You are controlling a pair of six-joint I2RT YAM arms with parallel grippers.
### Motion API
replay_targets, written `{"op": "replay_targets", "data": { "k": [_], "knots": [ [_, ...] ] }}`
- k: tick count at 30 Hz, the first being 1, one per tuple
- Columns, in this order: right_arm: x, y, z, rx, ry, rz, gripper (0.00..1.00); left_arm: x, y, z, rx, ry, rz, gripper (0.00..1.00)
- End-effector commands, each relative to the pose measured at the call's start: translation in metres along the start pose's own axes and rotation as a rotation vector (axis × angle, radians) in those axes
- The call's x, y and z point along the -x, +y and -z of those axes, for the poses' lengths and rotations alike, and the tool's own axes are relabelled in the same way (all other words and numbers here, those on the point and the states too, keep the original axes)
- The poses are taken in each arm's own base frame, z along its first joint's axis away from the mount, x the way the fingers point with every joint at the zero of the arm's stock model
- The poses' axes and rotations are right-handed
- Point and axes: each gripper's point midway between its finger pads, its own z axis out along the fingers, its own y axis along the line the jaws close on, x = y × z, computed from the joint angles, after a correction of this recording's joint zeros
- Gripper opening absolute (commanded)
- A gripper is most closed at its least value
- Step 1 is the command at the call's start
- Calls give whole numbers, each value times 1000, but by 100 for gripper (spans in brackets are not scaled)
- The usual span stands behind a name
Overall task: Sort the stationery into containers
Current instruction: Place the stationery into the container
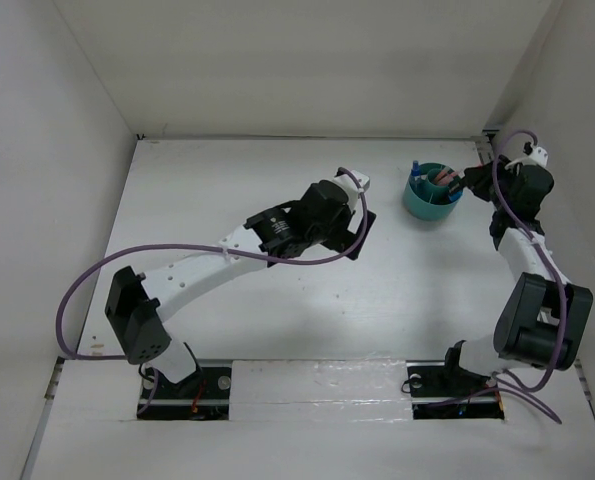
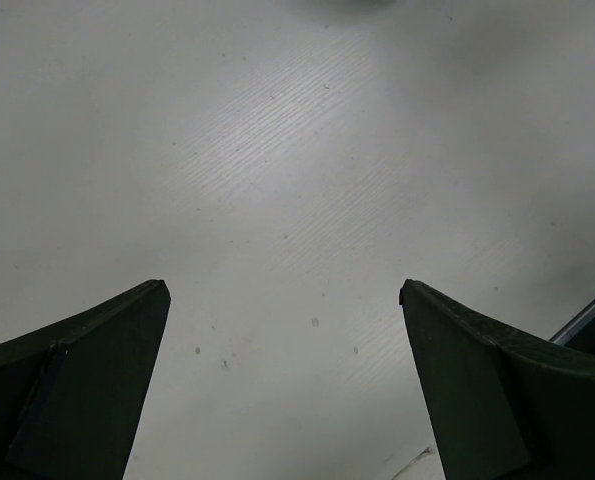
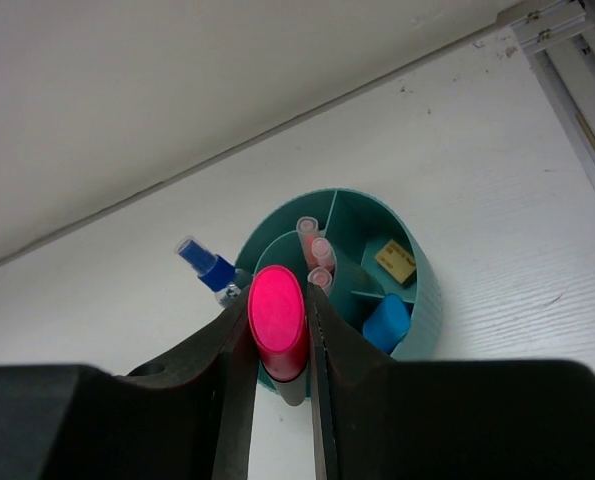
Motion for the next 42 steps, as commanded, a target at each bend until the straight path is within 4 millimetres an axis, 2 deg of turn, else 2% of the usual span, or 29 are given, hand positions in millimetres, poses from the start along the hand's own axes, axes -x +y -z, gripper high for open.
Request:
{"op": "replay_targets", "data": {
  "k": [1, 3, 9, 12, 16, 17, 18, 21, 29, 34, 36, 42],
  "knots": [
    [19, 8, -4, 68, -88, 50, 0, 12, -2, 16, -20, -49, -6, 100],
    [13, 2, -6, 52, -77, 42, 0, 12, -2, 16, -20, -49, -6, 100],
    [11, -6, -11, 49, -91, 46, 0, 5, -7, 17, -53, -30, 2, 100],
    [13, -10, -11, 48, -107, 27, 0, 10, -9, 21, -69, -48, -6, 100],
    [1, -16, -16, 42, -95, 11, 0, 16, -10, 20, -71, -58, -13, 100],
    [3, -15, -16, 47, -102, 4, 0, 11, -9, 17, -66, -40, -25, 100],
    [-5, -19, -17, 38, -86, -4, 0, 11, -9, 17, -66, -40, -25, 100],
    [-4, -26, -17, 26, -102, -2, 0, 15, -10, 18, -68, -48, -24, 100],
    [-10, -29, -22, 37, -103, -10, 0, 9, -8, 19, -66, -38, -26, 100],
    [-14, -28, -23, 50, -99, -19, 6, 8, -10, 19, -75, -36, -26, 100],
    [-19, -29, -24, 53, -85, -32, 16, 8, -10, 19, -75, -36, -26, 100],
    [-21, -29, -26, 63, -80, -32, 31, 10, -10, 17, -75, -36, -26, 100]
  ]
}}
